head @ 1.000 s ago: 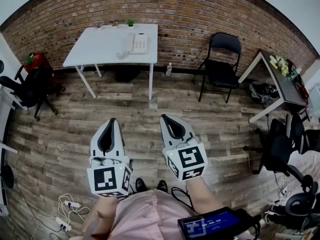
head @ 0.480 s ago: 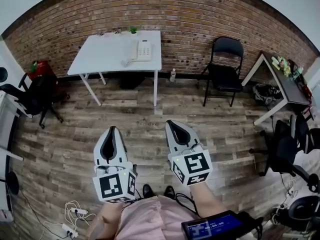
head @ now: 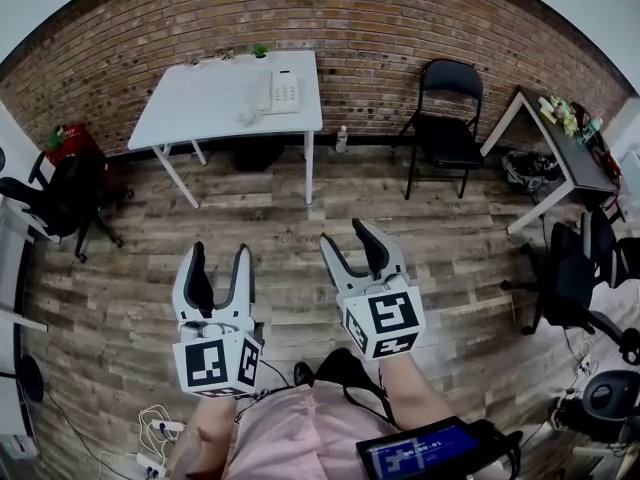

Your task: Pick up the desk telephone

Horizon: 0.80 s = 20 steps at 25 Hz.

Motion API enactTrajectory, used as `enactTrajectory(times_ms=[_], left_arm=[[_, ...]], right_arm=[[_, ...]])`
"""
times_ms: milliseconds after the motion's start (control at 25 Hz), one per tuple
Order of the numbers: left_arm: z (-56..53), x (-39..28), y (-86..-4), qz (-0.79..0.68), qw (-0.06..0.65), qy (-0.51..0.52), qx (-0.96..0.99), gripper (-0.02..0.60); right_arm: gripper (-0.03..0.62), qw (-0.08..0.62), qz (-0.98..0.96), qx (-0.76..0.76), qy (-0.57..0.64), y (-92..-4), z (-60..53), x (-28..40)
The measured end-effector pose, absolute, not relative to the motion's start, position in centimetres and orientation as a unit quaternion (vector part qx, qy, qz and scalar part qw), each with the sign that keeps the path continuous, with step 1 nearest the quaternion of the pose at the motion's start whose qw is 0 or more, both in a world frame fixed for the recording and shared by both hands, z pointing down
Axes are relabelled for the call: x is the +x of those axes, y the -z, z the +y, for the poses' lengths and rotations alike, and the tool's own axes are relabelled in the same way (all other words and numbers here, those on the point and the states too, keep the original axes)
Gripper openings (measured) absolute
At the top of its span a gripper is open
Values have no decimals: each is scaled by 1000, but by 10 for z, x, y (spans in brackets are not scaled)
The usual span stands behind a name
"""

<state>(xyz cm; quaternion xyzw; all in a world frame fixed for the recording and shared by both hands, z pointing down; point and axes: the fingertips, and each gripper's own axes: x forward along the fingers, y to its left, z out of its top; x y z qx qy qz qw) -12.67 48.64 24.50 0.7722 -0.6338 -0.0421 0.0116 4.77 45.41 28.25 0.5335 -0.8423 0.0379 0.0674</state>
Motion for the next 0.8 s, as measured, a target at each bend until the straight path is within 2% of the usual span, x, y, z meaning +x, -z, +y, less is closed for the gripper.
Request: enactTrajectory(times_ms=[400, 800], left_arm=[[437, -124, -270, -622, 22, 14, 782, 270], [322, -100, -302, -616, 40, -23, 787, 281]], right_arm=[[209, 79, -839, 535, -61, -308, 411, 45], [198, 94, -836, 532, -95, -347, 297, 69]])
